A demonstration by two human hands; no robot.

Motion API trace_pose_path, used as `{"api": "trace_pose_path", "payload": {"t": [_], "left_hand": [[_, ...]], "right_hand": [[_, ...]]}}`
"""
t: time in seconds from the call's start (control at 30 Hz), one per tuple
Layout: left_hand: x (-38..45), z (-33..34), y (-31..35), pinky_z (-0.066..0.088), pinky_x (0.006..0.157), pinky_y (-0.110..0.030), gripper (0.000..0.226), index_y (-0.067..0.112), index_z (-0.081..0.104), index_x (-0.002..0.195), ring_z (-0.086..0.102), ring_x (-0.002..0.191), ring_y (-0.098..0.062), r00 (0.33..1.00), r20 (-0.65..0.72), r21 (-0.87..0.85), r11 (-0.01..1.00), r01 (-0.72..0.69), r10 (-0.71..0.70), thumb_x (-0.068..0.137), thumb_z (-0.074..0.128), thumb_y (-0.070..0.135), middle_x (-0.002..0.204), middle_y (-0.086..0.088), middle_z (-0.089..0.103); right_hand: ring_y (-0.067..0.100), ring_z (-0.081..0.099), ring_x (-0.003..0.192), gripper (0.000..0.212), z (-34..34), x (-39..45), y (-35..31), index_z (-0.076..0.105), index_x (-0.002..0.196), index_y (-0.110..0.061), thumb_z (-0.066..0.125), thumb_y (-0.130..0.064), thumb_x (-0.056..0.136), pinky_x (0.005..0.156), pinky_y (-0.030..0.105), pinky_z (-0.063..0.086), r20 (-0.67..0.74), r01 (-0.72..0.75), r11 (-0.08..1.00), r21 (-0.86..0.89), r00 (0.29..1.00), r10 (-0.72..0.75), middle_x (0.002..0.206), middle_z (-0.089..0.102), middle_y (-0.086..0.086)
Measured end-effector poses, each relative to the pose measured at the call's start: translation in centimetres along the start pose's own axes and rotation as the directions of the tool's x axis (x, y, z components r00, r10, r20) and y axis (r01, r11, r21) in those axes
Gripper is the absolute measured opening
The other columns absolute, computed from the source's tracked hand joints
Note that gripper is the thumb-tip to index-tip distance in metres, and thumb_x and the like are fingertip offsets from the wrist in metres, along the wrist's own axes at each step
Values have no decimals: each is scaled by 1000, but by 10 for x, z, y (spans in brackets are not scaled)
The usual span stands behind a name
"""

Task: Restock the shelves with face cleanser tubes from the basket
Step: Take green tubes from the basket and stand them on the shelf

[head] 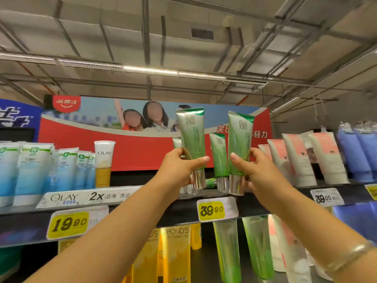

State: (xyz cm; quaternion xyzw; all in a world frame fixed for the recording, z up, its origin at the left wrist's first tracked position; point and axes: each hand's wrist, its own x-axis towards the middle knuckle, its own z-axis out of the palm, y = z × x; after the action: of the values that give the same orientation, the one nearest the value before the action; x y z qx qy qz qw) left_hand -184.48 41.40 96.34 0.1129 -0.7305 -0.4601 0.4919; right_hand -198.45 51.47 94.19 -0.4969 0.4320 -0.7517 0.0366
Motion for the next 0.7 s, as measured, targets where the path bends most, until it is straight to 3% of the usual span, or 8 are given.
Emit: {"api": "trace_pose_path", "payload": {"t": [0.07, 0.27, 0.4, 0.5, 0.57, 0.7], "left_hand": [[8, 2, -1, 54, 80, -39, 34, 15, 62, 103, 65, 87, -19, 1000, 1, 11, 1000, 0, 0, 73, 78, 20, 95, -3, 69], [23, 12, -16, 50, 62, -28, 40, 11, 59, 105, 65, 84, -22, 999, 10, 76, 996, 43, -44, 72, 79, 21, 98, -7, 68], [26, 12, -27, 48, 69, -24, 38, 11, 61, 103, 64, 88, -14, 999, 24, 129, 991, 37, -41, 72, 79, 22, 96, -2, 67], [28, 13, -28, 45, 62, -21, 30, 15, 61, 97, 62, 80, -10, 999, 26, 137, 990, 36, -40, 74, 78, 23, 90, 1, 67], [28, 13, -28, 48, 66, -24, 30, 14, 61, 98, 63, 84, -15, 999, 17, 163, 986, 43, -47, 75, 77, 24, 93, -2, 67], [28, 14, -29, 51, 73, -30, 33, 16, 58, 99, 64, 93, -18, 999, -3, 188, 981, 40, -40, 75, 77, 25, 100, -3, 67]], "right_hand": [[26, 63, 105, 35, 4, 6, 2, 53, 114, -11, 66, -21, 83, 94, 52, 48, -1, -1, 999, -39, 1000, 1, 111, 65, 8], [24, 62, 104, 24, 10, 24, 18, 55, 100, -22, 69, -22, 81, 97, 49, 47, -19, -21, 992, -128, 1000, 19, 107, 65, 6], [25, 63, 102, 21, 7, 31, 26, 55, 96, -23, 69, -24, 80, 93, 49, 49, -17, -41, 990, -136, 999, 39, 105, 65, 6], [15, 62, 94, 24, 7, 35, 29, 54, 99, -25, 69, -26, 81, 78, 32, 51, 2, -7, 977, -213, 1000, 7, 100, 65, -1], [10, 61, 89, 25, 8, 37, 30, 54, 101, -24, 69, -26, 81, 70, 25, 48, 8, -1, 974, -229, 1000, 3, 97, 63, -5], [12, 61, 87, 26, 10, 39, 32, 53, 100, -21, 70, -24, 81, 72, 26, 48, -13, -12, 975, -222, 1000, 10, 93, 61, -6]]}}
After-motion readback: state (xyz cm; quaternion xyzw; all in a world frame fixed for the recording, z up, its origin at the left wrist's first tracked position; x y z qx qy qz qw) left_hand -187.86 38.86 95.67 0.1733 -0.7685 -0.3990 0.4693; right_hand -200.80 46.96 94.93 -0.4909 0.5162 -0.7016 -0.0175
